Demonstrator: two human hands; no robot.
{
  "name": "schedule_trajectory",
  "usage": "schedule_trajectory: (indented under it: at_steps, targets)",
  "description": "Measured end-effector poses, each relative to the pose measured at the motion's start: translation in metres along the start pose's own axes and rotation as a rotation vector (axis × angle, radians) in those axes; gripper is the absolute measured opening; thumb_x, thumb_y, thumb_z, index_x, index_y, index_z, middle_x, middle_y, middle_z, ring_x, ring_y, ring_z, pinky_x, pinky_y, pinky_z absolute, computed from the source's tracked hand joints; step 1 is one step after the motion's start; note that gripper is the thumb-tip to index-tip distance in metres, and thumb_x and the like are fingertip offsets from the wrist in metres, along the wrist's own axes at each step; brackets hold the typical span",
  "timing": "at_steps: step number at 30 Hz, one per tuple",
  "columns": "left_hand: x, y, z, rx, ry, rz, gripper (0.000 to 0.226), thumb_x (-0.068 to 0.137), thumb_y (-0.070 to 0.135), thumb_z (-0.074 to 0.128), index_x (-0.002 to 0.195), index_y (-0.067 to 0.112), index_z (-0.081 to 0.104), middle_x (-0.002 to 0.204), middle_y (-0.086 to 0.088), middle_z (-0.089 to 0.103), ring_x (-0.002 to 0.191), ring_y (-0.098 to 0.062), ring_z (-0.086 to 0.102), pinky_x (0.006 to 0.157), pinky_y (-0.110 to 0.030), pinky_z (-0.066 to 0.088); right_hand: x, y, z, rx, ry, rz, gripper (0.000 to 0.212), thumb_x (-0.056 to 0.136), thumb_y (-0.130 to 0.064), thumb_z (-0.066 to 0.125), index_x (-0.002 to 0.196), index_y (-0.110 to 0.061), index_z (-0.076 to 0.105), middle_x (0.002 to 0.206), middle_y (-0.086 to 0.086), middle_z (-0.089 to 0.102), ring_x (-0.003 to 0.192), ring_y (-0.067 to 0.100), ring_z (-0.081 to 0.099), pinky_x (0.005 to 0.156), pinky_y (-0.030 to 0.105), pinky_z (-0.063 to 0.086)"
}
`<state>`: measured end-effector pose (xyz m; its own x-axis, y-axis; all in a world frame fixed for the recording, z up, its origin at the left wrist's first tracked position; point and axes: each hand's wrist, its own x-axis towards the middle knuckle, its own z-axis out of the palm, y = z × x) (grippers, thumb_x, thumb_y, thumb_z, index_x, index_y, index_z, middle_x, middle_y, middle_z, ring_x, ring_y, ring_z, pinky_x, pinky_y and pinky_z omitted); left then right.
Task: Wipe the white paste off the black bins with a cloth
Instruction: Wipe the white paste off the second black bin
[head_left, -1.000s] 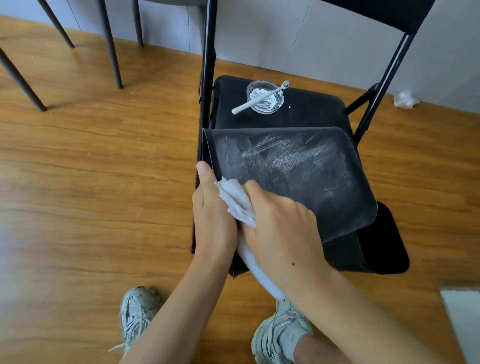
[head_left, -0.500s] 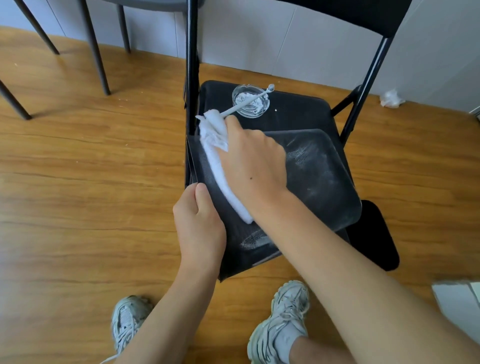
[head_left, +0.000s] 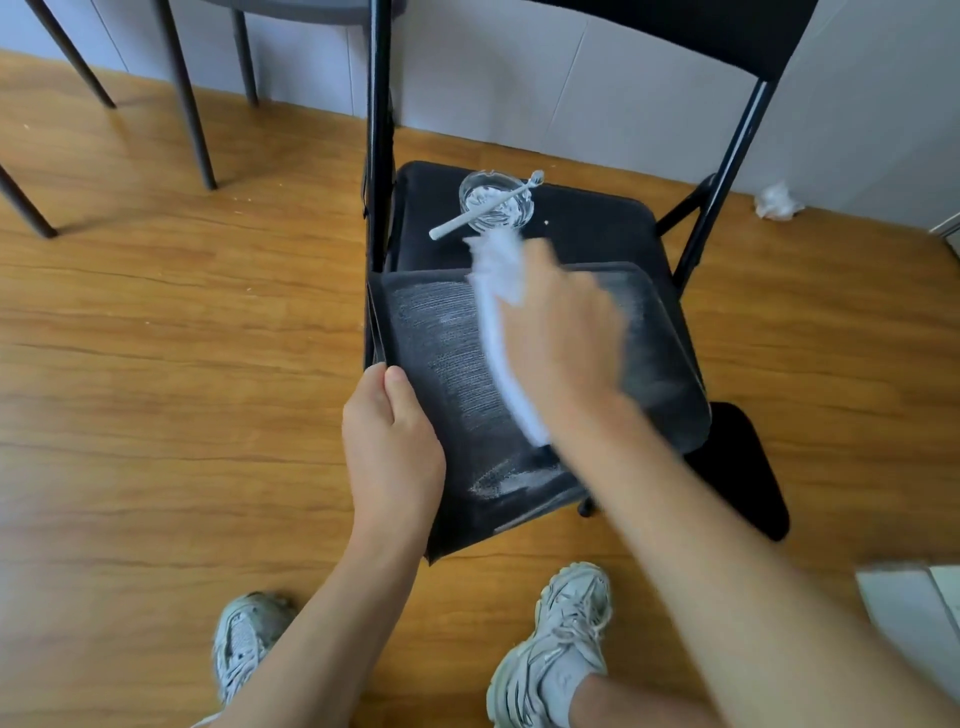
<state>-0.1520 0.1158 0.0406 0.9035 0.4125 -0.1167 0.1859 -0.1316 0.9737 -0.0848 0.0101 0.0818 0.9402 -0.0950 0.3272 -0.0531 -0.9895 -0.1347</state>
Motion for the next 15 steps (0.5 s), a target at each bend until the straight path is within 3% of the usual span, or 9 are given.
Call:
schedule_trajectory:
  at_steps: [2,5,10,15]
  targets:
    - [-0.001,-0.003,-0.002,-0.002,0.001,-0.031,0.040,0.101,0.011,0.034,0.063,0.015,0.028,0.058,0.003,0.030,0.051,-0.008,0.024,0.050,-0.024,0.025,-0.017,-0.046,0.006,0.023,0.003,-0.185,0.016,0.090,-0.030,0.052,0.101,-0.018,0.053,0.078,0.006,0.066,0.070,0.032,0.064,0.052,0.033,0.027]
    - [-0.002,-0.004,-0.005,0.016,0.006,-0.032,0.040,0.101,0.010,0.033,0.062,0.015,0.027,0.058,0.001,0.029,0.051,-0.009,0.023,0.048,-0.022,0.023,-0.015,-0.051,0.006,-0.021,-0.072,-0.315,0.021,0.093,-0.018,0.034,0.108,-0.018,0.049,0.087,0.002,0.067,0.078,0.030,0.065,0.054,0.034,0.028]
    - [-0.001,0.003,-0.002,0.025,0.008,0.013,0.042,0.104,0.016,0.032,0.063,0.016,0.026,0.061,0.001,0.029,0.056,-0.013,0.024,0.054,-0.028,0.023,0.025,0.063,0.001,-0.137,0.006,-0.051,0.018,0.098,-0.021,0.046,0.112,-0.011,0.049,0.086,0.011,0.065,0.075,0.032,0.063,0.056,0.037,0.045]
    - [0.003,0.003,-0.001,-0.091,-0.016,-0.027,0.038,0.105,0.019,0.031,0.072,0.000,0.035,0.070,-0.007,0.035,0.064,-0.015,0.030,0.058,-0.033,0.026,0.032,0.091,-0.003,-0.174,-0.018,0.090,0.021,0.097,-0.020,0.048,0.114,-0.007,0.049,0.094,0.018,0.064,0.083,0.037,0.060,0.059,0.033,0.031]
